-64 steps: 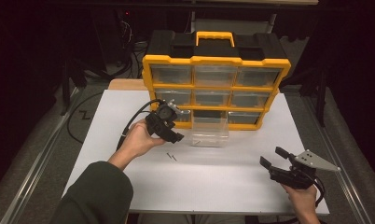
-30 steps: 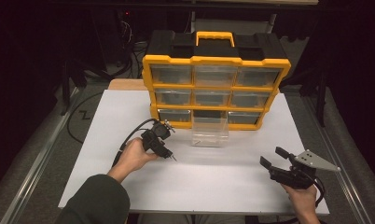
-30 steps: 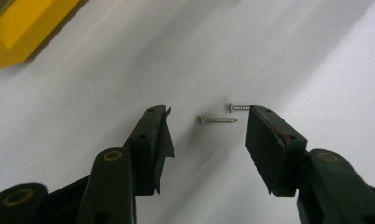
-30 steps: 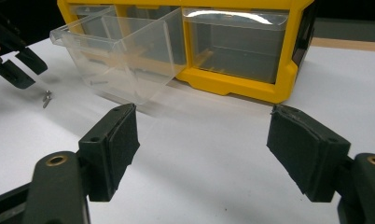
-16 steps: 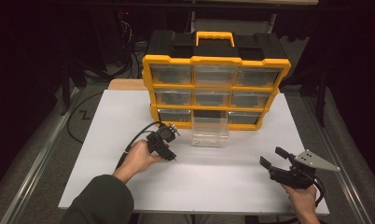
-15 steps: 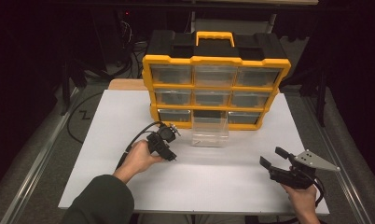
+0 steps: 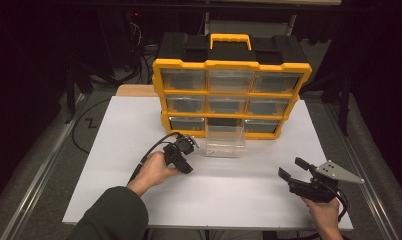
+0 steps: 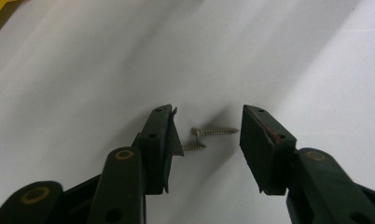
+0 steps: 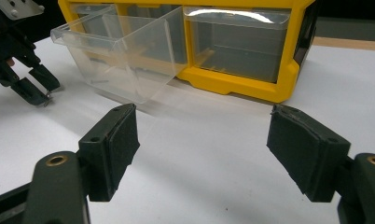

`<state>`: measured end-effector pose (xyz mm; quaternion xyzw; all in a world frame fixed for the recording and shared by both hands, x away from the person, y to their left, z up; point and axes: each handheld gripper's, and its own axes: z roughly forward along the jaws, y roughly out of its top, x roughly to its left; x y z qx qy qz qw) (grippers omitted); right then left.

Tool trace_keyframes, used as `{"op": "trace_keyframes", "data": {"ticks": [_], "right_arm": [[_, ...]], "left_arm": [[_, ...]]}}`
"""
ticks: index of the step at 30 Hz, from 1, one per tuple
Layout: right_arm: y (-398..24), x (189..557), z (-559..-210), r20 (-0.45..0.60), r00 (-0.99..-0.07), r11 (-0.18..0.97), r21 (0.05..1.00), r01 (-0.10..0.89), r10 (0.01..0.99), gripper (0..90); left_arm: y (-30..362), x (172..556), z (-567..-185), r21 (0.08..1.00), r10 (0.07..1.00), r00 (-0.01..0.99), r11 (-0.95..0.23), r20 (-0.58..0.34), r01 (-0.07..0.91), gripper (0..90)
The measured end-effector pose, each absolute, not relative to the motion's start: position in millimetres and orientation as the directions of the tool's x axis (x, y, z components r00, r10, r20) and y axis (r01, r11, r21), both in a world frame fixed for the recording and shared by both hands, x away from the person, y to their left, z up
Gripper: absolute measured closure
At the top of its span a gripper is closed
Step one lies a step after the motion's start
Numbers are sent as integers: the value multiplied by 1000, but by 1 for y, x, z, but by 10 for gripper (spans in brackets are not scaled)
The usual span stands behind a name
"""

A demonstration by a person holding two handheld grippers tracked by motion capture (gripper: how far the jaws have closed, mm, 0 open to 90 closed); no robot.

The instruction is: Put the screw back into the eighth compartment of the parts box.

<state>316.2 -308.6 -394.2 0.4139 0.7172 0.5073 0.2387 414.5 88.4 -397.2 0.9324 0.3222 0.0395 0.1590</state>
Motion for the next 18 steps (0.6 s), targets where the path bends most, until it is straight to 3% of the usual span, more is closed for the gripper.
{"op": "trace_keyframes", "data": {"ticks": [18], "right_arm": [[-309,316,-394,77,-544,143,925,351,835,262]], "left_arm": [[85,416,-400,286,597,802,-765,-20,577,606]]}}
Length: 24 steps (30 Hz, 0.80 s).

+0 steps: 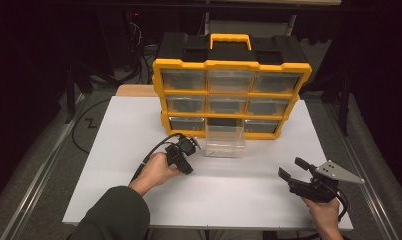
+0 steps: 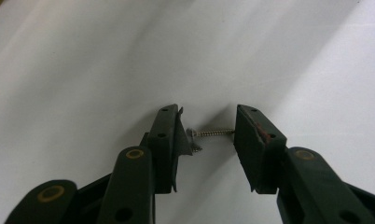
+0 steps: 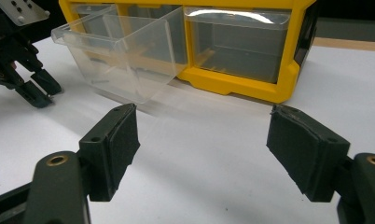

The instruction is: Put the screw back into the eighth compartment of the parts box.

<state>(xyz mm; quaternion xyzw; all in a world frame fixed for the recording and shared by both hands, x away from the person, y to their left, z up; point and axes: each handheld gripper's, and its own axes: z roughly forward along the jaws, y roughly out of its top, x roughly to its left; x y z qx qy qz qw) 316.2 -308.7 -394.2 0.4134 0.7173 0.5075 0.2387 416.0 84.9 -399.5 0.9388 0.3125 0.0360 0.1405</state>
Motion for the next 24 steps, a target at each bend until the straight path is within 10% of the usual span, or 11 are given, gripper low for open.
{"op": "trace_keyframes", "data": {"ticks": [24], "right_arm": [[-309,316,-394,69,-546,152,925,348,835,263]], "left_arm": [[82,416,-399,276,579,815,-780,-19,561,673]]}}
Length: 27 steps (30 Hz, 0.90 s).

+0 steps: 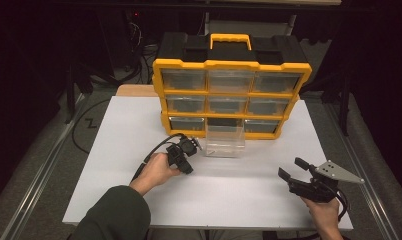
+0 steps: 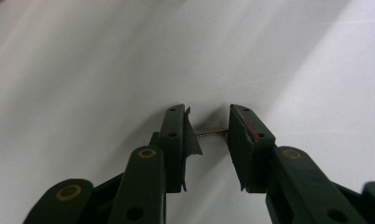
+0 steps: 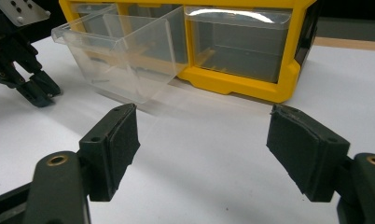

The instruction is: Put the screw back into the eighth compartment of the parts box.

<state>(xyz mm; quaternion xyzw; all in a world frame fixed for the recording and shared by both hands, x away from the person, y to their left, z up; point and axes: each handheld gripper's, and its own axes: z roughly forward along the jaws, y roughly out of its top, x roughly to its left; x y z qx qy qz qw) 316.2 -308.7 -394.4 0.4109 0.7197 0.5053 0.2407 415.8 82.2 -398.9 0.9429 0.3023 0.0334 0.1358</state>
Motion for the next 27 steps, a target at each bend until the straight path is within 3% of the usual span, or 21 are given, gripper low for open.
{"op": "trace_keyframes", "data": {"ticks": [27], "right_arm": [[-308,316,-394,73,-547,150,924,351,834,263]], "left_arm": [[83,417,-399,281,580,814,-777,-30,564,682]]}}
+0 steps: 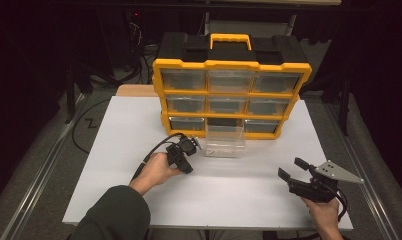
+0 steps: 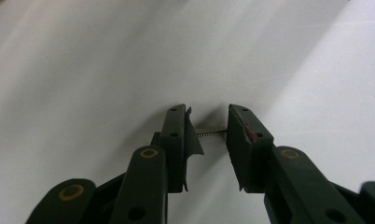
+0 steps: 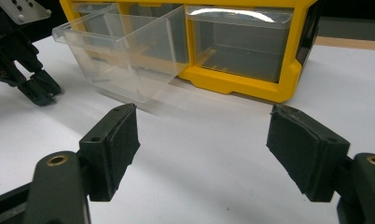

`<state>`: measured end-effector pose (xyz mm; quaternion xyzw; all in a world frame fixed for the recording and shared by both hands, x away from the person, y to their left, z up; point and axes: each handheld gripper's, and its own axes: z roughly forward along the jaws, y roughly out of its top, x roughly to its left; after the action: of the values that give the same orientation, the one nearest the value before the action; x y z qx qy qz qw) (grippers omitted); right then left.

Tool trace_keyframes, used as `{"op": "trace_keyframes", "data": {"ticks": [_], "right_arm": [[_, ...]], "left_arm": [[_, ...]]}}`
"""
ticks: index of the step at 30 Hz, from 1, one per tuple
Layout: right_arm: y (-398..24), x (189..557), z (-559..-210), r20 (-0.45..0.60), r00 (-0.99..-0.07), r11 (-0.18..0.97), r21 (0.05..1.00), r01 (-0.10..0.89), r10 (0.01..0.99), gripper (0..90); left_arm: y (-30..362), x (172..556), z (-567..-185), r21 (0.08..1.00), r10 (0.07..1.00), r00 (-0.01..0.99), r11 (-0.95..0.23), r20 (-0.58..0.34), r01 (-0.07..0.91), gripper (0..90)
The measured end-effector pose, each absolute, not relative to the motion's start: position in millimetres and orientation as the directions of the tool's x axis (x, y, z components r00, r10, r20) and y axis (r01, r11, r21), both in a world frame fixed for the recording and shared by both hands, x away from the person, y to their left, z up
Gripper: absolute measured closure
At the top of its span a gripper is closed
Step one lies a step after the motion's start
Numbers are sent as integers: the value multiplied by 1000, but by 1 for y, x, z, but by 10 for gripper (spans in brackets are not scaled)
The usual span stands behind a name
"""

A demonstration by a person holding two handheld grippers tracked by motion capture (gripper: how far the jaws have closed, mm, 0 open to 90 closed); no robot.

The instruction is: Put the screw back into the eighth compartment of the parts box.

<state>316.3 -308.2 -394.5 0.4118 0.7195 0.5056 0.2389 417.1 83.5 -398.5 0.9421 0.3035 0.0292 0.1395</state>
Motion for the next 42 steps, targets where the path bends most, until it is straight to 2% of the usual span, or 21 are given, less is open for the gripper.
{"op": "trace_keyframes", "data": {"ticks": [4,11,19,42], "right_arm": [[-308,316,-394,74,-547,149,924,351,834,263],[-308,316,-395,73,-548,150,924,352,833,263],[-308,316,-395,74,-548,150,924,352,833,262],[-308,317,-395,75,-547,149,924,353,834,262]], "left_arm": [[83,418,-399,282,583,812,-774,-32,567,637],[83,418,-399,279,586,809,-771,-41,572,616],[80,417,-399,267,580,814,-783,-12,562,670],[79,421,-398,283,580,814,-780,-7,558,687]]}}
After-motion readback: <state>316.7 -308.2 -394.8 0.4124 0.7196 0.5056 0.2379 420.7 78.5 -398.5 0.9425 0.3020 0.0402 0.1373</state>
